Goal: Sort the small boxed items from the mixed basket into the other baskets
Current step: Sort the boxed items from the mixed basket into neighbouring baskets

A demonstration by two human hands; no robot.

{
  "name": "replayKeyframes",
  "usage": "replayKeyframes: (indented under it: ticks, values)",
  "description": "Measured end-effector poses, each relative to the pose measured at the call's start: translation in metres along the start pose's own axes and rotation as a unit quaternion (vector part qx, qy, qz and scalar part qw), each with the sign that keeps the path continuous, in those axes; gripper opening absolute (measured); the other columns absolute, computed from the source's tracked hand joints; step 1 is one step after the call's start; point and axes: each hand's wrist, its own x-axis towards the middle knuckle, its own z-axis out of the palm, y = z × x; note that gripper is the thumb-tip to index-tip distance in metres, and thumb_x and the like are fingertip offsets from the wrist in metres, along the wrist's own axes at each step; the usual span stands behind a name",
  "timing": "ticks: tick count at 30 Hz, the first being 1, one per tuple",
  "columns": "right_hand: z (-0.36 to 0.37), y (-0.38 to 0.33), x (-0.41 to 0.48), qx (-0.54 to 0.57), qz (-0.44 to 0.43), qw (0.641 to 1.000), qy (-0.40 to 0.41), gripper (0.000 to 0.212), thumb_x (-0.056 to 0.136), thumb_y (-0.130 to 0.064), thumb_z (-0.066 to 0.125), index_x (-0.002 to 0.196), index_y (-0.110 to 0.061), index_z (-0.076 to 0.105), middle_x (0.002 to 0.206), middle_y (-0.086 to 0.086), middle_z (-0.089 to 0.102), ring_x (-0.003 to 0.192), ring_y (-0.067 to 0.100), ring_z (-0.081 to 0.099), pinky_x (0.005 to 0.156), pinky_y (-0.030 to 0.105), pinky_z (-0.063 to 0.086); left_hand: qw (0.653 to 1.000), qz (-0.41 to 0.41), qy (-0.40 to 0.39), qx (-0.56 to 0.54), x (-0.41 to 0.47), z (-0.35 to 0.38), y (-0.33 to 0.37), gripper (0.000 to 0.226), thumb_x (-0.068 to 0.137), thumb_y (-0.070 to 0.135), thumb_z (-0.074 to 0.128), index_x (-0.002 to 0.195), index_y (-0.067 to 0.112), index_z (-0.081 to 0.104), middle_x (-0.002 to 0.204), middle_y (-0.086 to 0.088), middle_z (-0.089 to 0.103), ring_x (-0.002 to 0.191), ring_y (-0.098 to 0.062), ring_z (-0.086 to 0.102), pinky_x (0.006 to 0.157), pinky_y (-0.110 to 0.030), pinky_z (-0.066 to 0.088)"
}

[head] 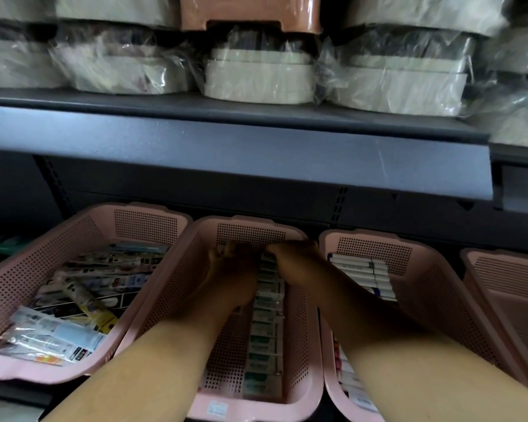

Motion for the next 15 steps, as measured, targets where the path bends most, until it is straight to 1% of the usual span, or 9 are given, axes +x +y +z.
replayKeyframes:
  ticks: [3,5,7,9,10,11,12,13,15]
  values:
    - [-0.002,-0.002,-0.002,-0.018,-0.014,1.0,-0.003,0.032,0.099,-0.017,0.045,0.126,-0.022,0.062,0.12,0.007,0.064,0.116,0.03,0.057,0.096,0.044,0.041,1.0,-0.004,0.002,-0.006,0.001,-0.001,0.001,0.063,0.099,0.059,0.042,0.157,0.036,0.034,0.16,-0.003,0.036,0.149,-0.034,0.023,0.117,-0.07,0.007]
    - [-0.003,-0.002,-0.002,-0.035,-0.013,0.999,-0.005,0.033,0.098,-0.015,0.046,0.127,-0.022,0.062,0.11,0.007,0.061,0.116,0.03,0.057,0.098,0.046,0.041,1.0,-0.008,-0.002,-0.001,0.001,-0.002,0.001,0.062,0.099,0.058,0.044,0.156,0.036,0.035,0.158,-0.003,0.037,0.147,-0.034,0.024,0.117,-0.07,0.009]
    - [-0.001,-0.004,0.0,-0.047,-0.013,0.999,-0.001,0.033,0.098,-0.015,0.048,0.127,-0.021,0.061,0.101,0.0,0.052,0.116,0.031,0.058,0.097,0.046,0.042,1.0,-0.006,-0.004,0.01,0.0,-0.003,0.001,0.062,0.098,0.058,0.045,0.156,0.037,0.036,0.157,-0.003,0.037,0.145,-0.034,0.026,0.117,-0.07,0.011]
    - [0.002,0.002,0.005,-0.031,-0.006,0.999,-0.005,0.033,0.098,-0.021,0.051,0.13,-0.018,0.06,0.111,0.0,0.054,0.115,0.03,0.058,0.1,0.044,0.045,1.0,-0.003,-0.006,0.008,-0.002,-0.005,0.002,0.063,0.097,0.058,0.047,0.156,0.038,0.035,0.158,-0.003,0.036,0.147,-0.035,0.024,0.118,-0.07,0.01]
    - [0.005,0.003,0.007,-0.008,0.003,1.0,-0.011,0.035,0.098,-0.024,0.053,0.132,-0.016,0.058,0.121,0.005,0.056,0.115,0.029,0.058,0.102,0.04,0.046,1.0,-0.002,-0.006,0.005,-0.002,-0.005,0.002,0.063,0.097,0.059,0.047,0.156,0.038,0.035,0.159,-0.003,0.035,0.148,-0.035,0.023,0.118,-0.07,0.009]
    - [0.007,0.006,0.009,-0.008,-0.002,1.0,-0.012,0.036,0.098,-0.024,0.053,0.133,-0.016,0.057,0.13,0.01,0.054,0.116,0.027,0.056,0.104,0.036,0.044,1.0,-0.002,-0.005,0.002,-0.003,-0.006,0.003,0.063,0.097,0.059,0.047,0.155,0.039,0.035,0.159,-0.002,0.035,0.149,-0.034,0.022,0.117,-0.07,0.008]
    - [0.008,0.007,0.012,-0.016,-0.016,0.999,-0.024,0.036,0.099,-0.02,0.051,0.134,-0.017,0.056,0.135,0.01,0.053,0.117,0.025,0.054,0.106,0.031,0.042,1.0,-0.002,-0.005,0.001,-0.003,-0.006,0.003,0.062,0.097,0.059,0.047,0.155,0.039,0.036,0.159,-0.002,0.035,0.15,-0.034,0.021,0.117,-0.07,0.008]
    - [0.011,0.009,0.014,-0.016,-0.02,0.999,-0.025,0.035,0.1,-0.017,0.049,0.134,-0.019,0.057,0.137,0.008,0.052,0.117,0.023,0.053,0.107,0.03,0.04,1.0,-0.001,-0.004,0.002,-0.003,-0.006,0.003,0.061,0.097,0.059,0.047,0.154,0.04,0.037,0.158,-0.002,0.037,0.149,-0.034,0.022,0.116,-0.07,0.009]
    - [0.012,0.009,0.017,0.032,0.001,0.999,-0.041,0.03,0.102,-0.014,0.048,0.129,-0.017,0.06,0.13,0.008,0.057,0.113,0.022,0.056,0.107,0.034,0.042,1.0,0.006,0.003,-0.005,-0.002,-0.007,-0.001,0.057,0.096,0.062,0.045,0.149,0.041,0.045,0.153,-0.001,0.043,0.146,-0.033,0.027,0.115,-0.069,0.013]
